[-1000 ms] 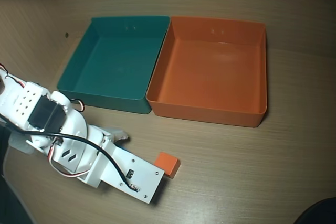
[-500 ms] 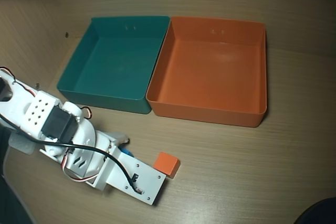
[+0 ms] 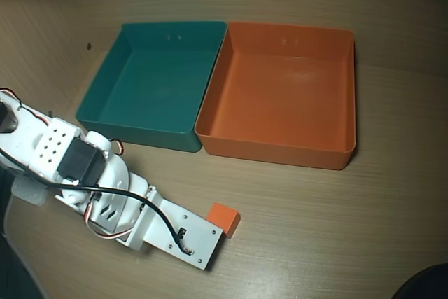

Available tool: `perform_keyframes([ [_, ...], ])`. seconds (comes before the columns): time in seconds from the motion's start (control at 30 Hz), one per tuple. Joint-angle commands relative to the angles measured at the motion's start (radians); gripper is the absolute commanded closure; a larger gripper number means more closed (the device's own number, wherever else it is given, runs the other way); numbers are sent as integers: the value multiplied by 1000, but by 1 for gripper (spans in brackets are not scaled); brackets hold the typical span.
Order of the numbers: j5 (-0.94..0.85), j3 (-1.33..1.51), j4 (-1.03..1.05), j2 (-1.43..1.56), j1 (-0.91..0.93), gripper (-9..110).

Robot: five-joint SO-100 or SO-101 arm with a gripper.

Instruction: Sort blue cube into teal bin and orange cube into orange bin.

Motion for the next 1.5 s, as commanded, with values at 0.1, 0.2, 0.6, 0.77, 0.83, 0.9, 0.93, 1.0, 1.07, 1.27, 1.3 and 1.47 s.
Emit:
perform_keyframes([
  [0.1,-11,-137,-3,219,5,107],
  [0.2,-12,-204,-3,333,0,107],
  [0.6,-12,-163,-2,545,-407,107],
  [0.77,-12,-89,-2,568,-594,107],
  [0.83,-12,-61,-2,561,-653,107],
  [0.9,-12,-35,-2,552,-704,107],
  [0.93,-9,-18,-2,551,-724,107],
  [1.0,0,17,-2,551,-756,107],
  [1.07,3,58,-2,551,-784,107],
  [1.27,5,141,-3,518,-830,107],
  [1.3,5,143,-3,500,-831,107],
  [1.47,5,95,-3,430,-819,107],
])
